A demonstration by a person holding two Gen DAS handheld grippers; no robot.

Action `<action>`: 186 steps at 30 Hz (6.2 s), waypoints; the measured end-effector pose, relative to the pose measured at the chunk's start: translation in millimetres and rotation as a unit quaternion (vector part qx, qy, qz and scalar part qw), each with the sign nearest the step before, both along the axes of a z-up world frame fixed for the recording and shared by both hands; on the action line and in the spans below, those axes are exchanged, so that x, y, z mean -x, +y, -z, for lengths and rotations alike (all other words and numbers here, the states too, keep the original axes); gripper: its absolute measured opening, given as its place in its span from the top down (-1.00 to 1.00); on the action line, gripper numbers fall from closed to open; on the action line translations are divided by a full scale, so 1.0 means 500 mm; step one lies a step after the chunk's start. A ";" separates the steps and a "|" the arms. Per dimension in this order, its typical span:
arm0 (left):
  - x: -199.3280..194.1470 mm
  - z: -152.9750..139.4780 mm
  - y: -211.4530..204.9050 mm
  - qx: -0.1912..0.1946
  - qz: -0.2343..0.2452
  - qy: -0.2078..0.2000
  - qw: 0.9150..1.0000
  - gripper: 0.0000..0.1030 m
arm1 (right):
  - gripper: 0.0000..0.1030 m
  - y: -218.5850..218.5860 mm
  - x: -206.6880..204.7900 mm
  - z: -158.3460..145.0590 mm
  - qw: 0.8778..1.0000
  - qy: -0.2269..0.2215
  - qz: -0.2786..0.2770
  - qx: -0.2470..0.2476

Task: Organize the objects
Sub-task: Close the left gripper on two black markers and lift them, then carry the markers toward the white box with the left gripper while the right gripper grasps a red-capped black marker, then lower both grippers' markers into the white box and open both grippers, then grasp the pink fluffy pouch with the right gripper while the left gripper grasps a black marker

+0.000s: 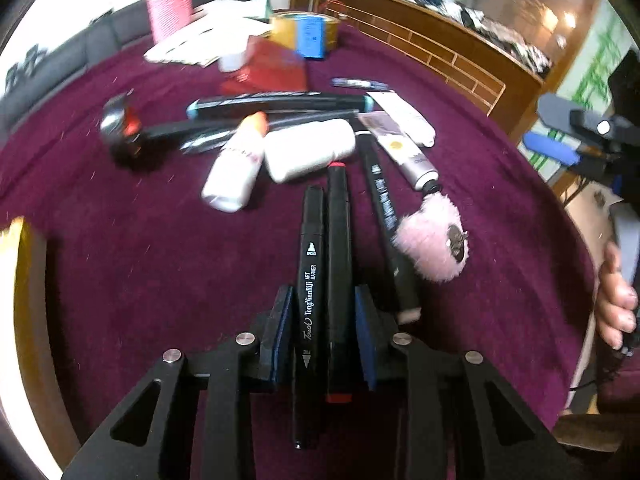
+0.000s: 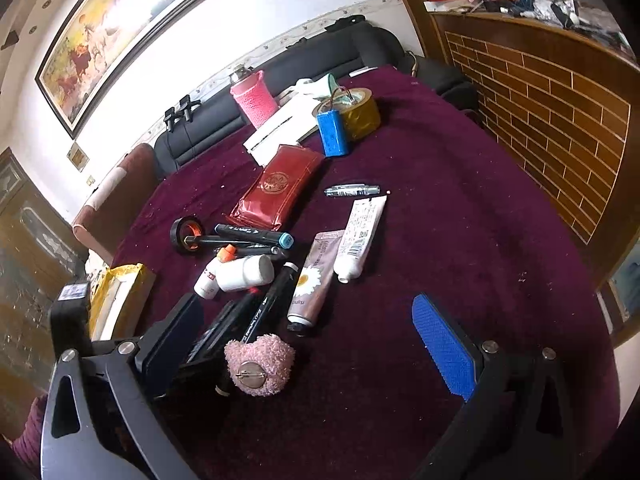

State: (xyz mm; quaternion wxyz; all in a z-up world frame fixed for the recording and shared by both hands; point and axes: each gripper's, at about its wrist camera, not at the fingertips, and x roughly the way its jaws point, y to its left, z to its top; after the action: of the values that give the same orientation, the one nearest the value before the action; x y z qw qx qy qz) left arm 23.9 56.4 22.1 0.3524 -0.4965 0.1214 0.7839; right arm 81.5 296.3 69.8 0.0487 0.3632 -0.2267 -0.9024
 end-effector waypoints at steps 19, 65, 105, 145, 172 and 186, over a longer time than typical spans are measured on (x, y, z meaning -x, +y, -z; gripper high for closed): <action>-0.017 0.010 0.023 0.086 -0.036 0.082 0.992 0.26 | -1.00 -0.034 0.011 0.022 1.000 -0.012 -0.024 -0.011; -0.093 -0.126 -0.362 -0.147 -0.211 0.127 0.958 0.78 | 0.57 -0.344 0.143 0.095 0.970 -0.171 -0.050 -0.168; 0.221 -0.029 -0.507 -0.114 -0.288 0.022 0.951 0.78 | 0.75 -0.665 0.337 0.083 0.968 -0.183 -0.149 0.090; 0.107 0.033 -0.550 -0.181 -0.337 -0.166 0.909 0.00 | 0.68 -0.539 0.208 -0.026 0.976 -0.082 -0.187 0.082; -0.005 -0.149 -0.482 -0.093 -0.383 0.124 0.911 -0.19 | 0.34 -0.080 0.069 0.004 0.996 -0.075 -0.040 0.006; 0.025 -0.084 -0.082 -0.042 -0.164 0.057 0.984 -0.21 | 0.33 -0.153 0.060 0.085 0.987 -0.109 -0.103 -0.051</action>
State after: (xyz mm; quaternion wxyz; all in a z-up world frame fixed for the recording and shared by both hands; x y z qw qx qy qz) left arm 11.2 15.6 64.2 0.2320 -0.4490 0.0254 0.8625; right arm 51.4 219.6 27.4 0.0981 0.4828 -0.1453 -0.8580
